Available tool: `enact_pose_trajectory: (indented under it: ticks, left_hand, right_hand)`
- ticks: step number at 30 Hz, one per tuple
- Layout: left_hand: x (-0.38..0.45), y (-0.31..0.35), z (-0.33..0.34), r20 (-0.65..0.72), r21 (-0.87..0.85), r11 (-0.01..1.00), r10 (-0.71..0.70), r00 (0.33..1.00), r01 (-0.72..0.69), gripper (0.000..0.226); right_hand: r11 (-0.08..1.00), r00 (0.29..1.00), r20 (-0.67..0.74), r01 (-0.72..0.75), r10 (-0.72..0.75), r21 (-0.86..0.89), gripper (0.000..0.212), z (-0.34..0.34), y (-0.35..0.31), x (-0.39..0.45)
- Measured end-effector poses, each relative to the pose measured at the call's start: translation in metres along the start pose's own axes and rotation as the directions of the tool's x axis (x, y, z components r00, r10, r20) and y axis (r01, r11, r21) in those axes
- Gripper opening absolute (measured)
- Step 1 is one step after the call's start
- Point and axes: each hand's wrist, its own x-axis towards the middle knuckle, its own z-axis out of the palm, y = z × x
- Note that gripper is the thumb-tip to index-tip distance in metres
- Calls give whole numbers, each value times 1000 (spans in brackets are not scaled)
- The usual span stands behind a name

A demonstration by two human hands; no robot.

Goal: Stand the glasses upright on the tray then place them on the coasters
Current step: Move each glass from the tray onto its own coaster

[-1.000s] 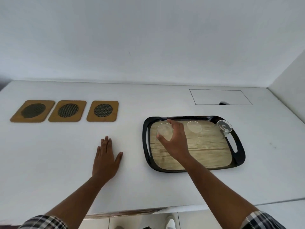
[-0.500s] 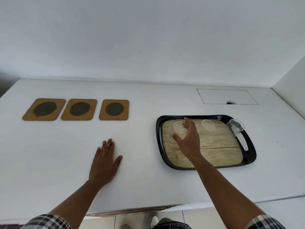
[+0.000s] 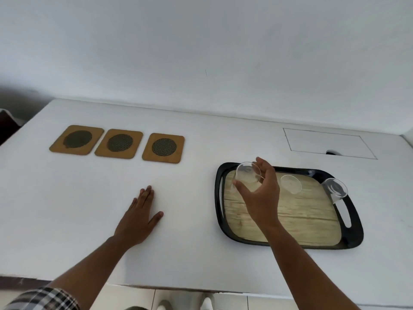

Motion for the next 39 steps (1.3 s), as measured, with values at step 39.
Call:
enact_pose_trajectory:
  ticks: [39]
  left_hand:
    - [15, -302, -120, -166, 41, 979, -188, 968, 197, 78]
  right_hand:
    - [998, 969, 247, 29, -16, -49, 74, 394, -166, -45]
